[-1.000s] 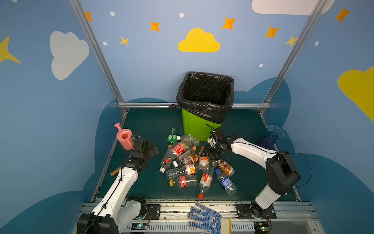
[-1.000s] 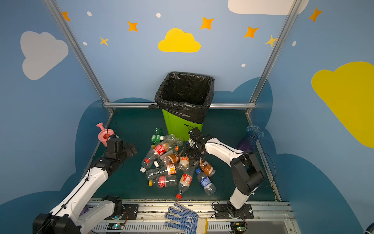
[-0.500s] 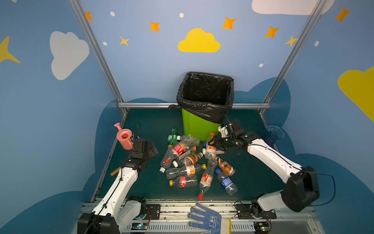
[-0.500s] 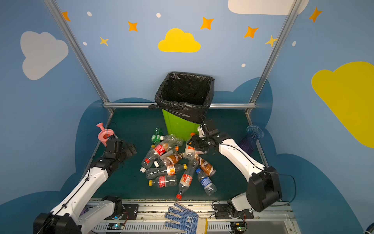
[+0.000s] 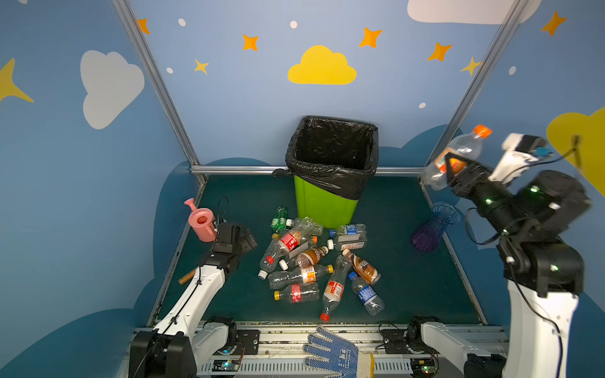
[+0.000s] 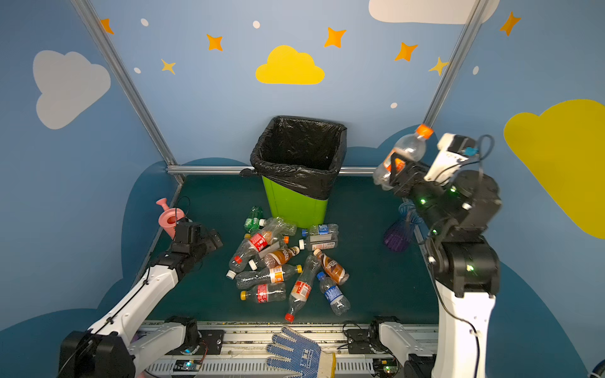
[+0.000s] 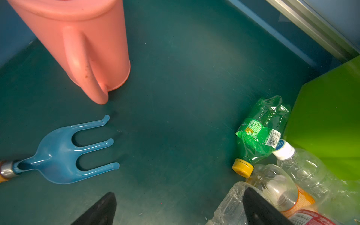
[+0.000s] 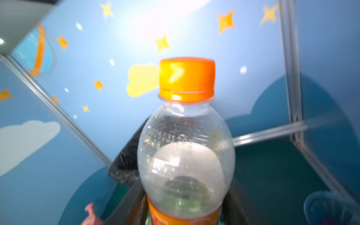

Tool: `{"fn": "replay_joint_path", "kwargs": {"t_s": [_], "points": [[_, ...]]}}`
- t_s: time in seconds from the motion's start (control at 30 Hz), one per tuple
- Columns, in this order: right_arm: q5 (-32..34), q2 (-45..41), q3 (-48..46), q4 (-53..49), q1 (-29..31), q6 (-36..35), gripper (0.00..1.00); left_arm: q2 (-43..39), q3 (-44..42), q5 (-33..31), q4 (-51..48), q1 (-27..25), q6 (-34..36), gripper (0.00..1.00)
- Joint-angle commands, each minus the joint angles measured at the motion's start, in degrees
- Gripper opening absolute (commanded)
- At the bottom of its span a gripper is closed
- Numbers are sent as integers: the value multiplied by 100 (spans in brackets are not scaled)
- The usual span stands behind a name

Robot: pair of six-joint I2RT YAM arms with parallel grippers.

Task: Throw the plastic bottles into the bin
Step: 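Swing the held bottle over the bin with the right gripper and open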

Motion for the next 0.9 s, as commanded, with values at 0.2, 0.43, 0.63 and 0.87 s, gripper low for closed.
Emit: {"fn": "replay_joint_path", "kwargs": {"t_s": [0.2, 0.43, 0.63, 0.87], "points": [[-1534, 2013, 826, 1254, 441, 715, 53, 165, 198, 370, -71, 17, -72, 100], [-1808, 5608, 6006, -1859, 1366, -134, 79, 128, 318, 495, -178, 22, -73, 100], [-1097, 3445, 3148, 503, 1152, -16, 94, -172, 292, 768, -128, 22, 227, 100], [-1004, 1750, 649, 1373, 568, 208, 96, -596, 174, 1423, 0, -24, 722, 100]]}}
